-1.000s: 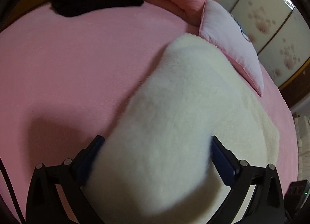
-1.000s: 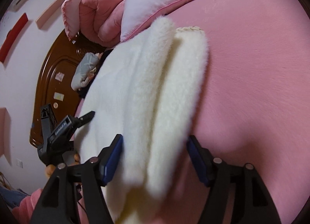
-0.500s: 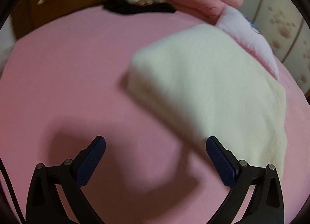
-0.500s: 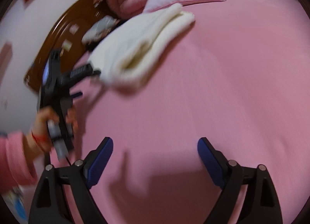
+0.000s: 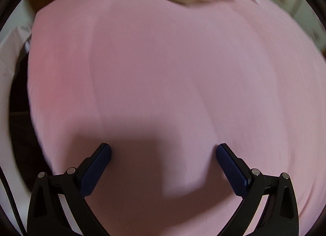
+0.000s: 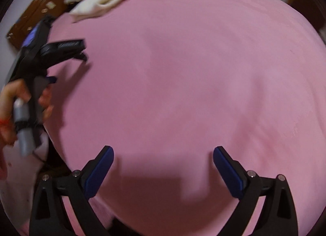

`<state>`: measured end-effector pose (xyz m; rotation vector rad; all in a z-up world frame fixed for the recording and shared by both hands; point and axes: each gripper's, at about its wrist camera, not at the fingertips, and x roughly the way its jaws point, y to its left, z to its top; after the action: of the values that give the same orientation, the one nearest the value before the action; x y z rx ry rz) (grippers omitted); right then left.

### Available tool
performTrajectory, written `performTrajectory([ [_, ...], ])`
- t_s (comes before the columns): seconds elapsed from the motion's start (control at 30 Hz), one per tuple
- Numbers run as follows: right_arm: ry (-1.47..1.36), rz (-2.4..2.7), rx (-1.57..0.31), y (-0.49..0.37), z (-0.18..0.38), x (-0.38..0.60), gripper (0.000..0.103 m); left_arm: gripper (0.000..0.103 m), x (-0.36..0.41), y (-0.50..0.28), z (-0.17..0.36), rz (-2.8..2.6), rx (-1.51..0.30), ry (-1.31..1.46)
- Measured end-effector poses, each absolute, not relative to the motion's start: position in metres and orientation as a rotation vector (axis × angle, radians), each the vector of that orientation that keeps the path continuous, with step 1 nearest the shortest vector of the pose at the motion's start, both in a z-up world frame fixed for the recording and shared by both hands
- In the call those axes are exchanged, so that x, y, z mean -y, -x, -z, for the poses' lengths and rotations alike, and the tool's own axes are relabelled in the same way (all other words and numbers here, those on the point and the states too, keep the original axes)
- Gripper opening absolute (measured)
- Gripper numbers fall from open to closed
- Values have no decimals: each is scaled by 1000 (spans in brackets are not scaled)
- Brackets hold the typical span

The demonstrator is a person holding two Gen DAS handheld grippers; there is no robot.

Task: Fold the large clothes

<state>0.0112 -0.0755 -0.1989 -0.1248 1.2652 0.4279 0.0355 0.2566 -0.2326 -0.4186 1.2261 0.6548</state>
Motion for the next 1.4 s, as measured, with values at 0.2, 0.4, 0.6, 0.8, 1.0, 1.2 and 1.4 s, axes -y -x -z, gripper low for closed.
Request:
performTrajectory([
  [0.2, 131, -196, -1424, 38, 198, 174, 100, 102, -149, 19, 207, -564, -1399, 380],
  [0.4, -170, 45, -1555, 88, 190, 265, 100, 102, -91, 58, 134, -474, -1404, 346],
  [0.6, -200, 176, -1564, 127, 143, 310, 100, 102, -57, 54, 83, -372, -1363, 109],
  [0.8, -152, 233, -1557, 143, 107, 316, 100, 102, -65, 91, 79, -312, -1392, 229],
  [1.0, -164, 206, -1572, 137, 102, 296, 100, 102, -101, 107, 90, -343, -1371, 285],
  [1.2, -201, 185, -1513, 117, 84, 272, 100, 102, -131, 89, 44, -321, -1352, 339],
  [1.4, -195, 105, -1501, 106, 45, 252, 100, 102, -122, 71, -13, -222, -1343, 259],
])
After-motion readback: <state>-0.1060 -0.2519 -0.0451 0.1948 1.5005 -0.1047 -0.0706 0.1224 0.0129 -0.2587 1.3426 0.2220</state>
